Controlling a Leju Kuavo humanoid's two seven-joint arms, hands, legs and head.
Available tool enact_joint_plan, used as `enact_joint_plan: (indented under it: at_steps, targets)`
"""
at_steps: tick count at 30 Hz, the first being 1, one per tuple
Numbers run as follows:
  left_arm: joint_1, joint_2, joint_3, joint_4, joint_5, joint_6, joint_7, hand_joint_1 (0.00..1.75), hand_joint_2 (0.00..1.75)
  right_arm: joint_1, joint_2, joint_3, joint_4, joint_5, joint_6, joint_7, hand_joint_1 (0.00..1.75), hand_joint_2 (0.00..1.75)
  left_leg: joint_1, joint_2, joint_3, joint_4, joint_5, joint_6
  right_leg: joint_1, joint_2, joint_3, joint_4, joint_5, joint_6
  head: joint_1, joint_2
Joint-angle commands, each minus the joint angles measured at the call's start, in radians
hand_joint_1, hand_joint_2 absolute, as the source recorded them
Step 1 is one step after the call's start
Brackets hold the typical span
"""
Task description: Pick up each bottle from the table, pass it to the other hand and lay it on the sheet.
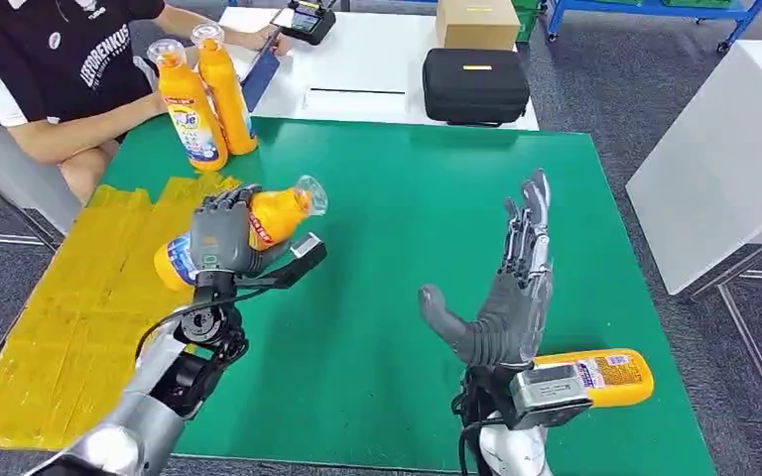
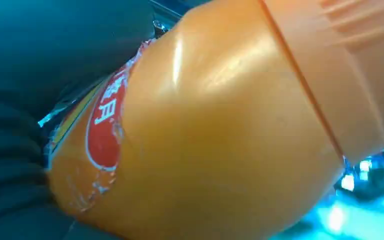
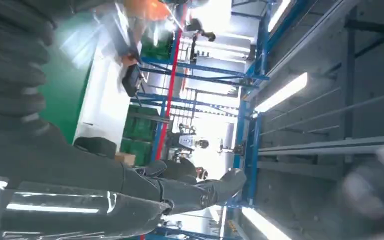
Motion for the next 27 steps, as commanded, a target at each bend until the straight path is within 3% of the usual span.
enact_joint_plan:
  at_steps: [1,4,10,17,18,19,27]
  targets:
    - [-0.097,0.071,0.036,0.274,0.011,-0.024,-0.018,1.75,1.75,-0.064,-0.004,0.009,0.021,-0.012,-0.008,0.005,0.0,1.75,0.001,0.004,0.005,0.0,-0.002,-0.002,0.001,0.003,0.003,0.0,-0.001,-0.002,0.0,0.0]
    - [-0.092,0.07,0.106,0.299,0.058,-0.053,-0.058,1.75,1.75,-0.067,-0.01,0.018,0.023,-0.015,-0.005,0.007,0.0,1.75,0.001,0.002,0.003,0.0,-0.002,-0.002,0.001,0.001,0.003,0.0,-0.001,-0.002,0.0,0.0]
    - [-0.068,0.1,0.13,0.337,0.041,-0.061,-0.04,1.75,1.75,-0.081,-0.013,0.025,0.036,-0.015,0.001,0.013,0.0,1.75,0.001,0.004,0.003,0.0,-0.002,-0.002,0.001,0.003,0.002,0.0,-0.001,-0.002,0.0,0.0]
    - [-0.052,0.128,0.03,0.365,-0.007,-0.043,0.032,1.75,1.75,-0.09,-0.017,0.03,0.056,-0.015,-0.001,0.021,0.0,1.75,0.001,0.002,0.004,-0.001,-0.002,-0.002,0.001,0.002,0.003,-0.001,-0.001,-0.002,0.0,0.0]
    - [-0.049,0.119,0.068,0.364,0.029,-0.042,-0.001,1.41,1.75,-0.089,-0.018,0.032,0.059,-0.01,-0.002,0.024,0.0,1.75,0.001,0.003,0.006,0.0,-0.003,-0.002,0.001,0.002,0.005,-0.001,-0.002,-0.002,0.0,0.0]
    - [-0.045,0.108,0.121,0.359,0.083,-0.033,-0.071,0.0,1.75,-0.084,-0.018,0.031,0.058,-0.004,-0.008,0.026,0.0,1.75,0.001,0.002,0.004,-0.001,-0.002,-0.002,0.001,0.001,0.004,-0.001,-0.001,-0.002,0.0,0.0]
    - [-0.038,0.092,0.189,0.354,0.111,-0.01,-0.13,0.0,1.75,-0.093,-0.017,0.026,0.085,0.002,-0.013,0.025,0.0,1.75,0.001,0.001,0.004,-0.001,-0.002,-0.002,0.001,0.001,0.004,-0.001,-0.001,-0.002,0.0,0.0]
